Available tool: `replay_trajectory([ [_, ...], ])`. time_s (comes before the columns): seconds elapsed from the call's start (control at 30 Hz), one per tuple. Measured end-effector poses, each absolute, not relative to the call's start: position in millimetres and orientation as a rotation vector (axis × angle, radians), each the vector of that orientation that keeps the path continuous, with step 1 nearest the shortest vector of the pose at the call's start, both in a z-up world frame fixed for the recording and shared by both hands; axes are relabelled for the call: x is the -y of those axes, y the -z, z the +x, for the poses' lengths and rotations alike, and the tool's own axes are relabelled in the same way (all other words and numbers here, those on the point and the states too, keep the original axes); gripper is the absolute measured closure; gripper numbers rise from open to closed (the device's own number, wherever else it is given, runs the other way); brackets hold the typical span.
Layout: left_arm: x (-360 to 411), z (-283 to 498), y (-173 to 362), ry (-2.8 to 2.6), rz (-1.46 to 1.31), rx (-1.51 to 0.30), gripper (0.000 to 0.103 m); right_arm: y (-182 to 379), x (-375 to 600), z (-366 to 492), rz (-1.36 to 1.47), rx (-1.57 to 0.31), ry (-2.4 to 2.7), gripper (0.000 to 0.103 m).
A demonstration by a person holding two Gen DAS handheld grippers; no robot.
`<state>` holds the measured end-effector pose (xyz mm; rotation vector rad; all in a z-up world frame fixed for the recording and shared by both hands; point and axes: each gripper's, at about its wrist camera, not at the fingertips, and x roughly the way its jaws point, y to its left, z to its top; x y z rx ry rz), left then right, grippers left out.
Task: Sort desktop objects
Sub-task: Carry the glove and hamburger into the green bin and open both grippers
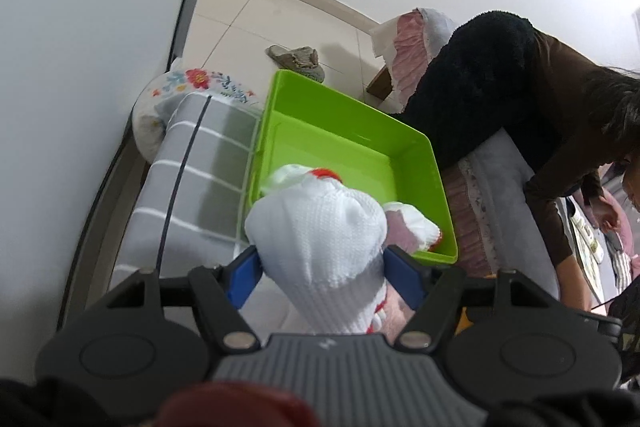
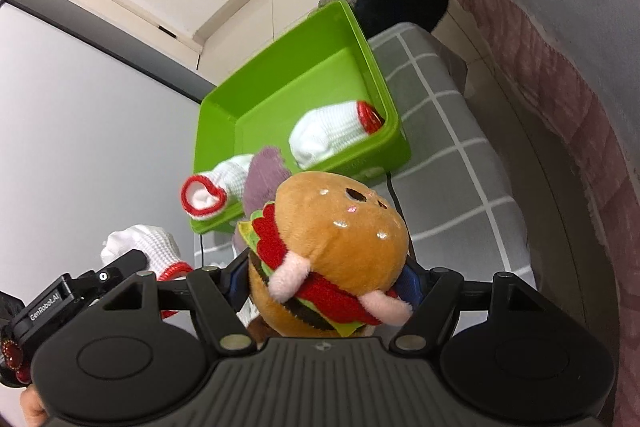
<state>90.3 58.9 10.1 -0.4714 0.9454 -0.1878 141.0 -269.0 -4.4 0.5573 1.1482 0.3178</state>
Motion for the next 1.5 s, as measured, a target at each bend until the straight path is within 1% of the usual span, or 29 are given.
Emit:
replay_trajectory([
  [0.27, -47, 123, -27, 0.197, -0.420, -0.927, 0.035, -13, 270, 168, 0.556, -1.109, -0.315, 0.032],
  [0.47, -33, 152, -25, 0.223, -0.403, -0.919, 0.035, -19, 267, 196, 0.558, -1.080, -0.321, 0.032],
  [0.7, -17, 186, -5, 0.260, -0.377, -0.938, 0.035, -17, 261, 230, 0.555, -1.010, -0.329, 0.032],
  [1.03, 5, 225, 31, 0.287, -0.287, -0.988, 0.035, 7, 249, 266, 0.548, -0.922, -0.337, 0.032],
  [1.2, 13, 231, 50, 0.305, -0.253, -1.011, 0.035, 25, 241, 276, 0.556, -0.929, -0.344, 0.032],
  [1.3, 14, 232, 59, 0.320, -0.264, -1.012, 0.035, 28, 231, 279, 0.505, -0.924, -0.346, 0.032],
  [1.5, 18, 230, 67, 0.330, -0.220, -0.986, 0.035, 38, 230, 284, 0.463, -0.929, -0.307, 0.032],
])
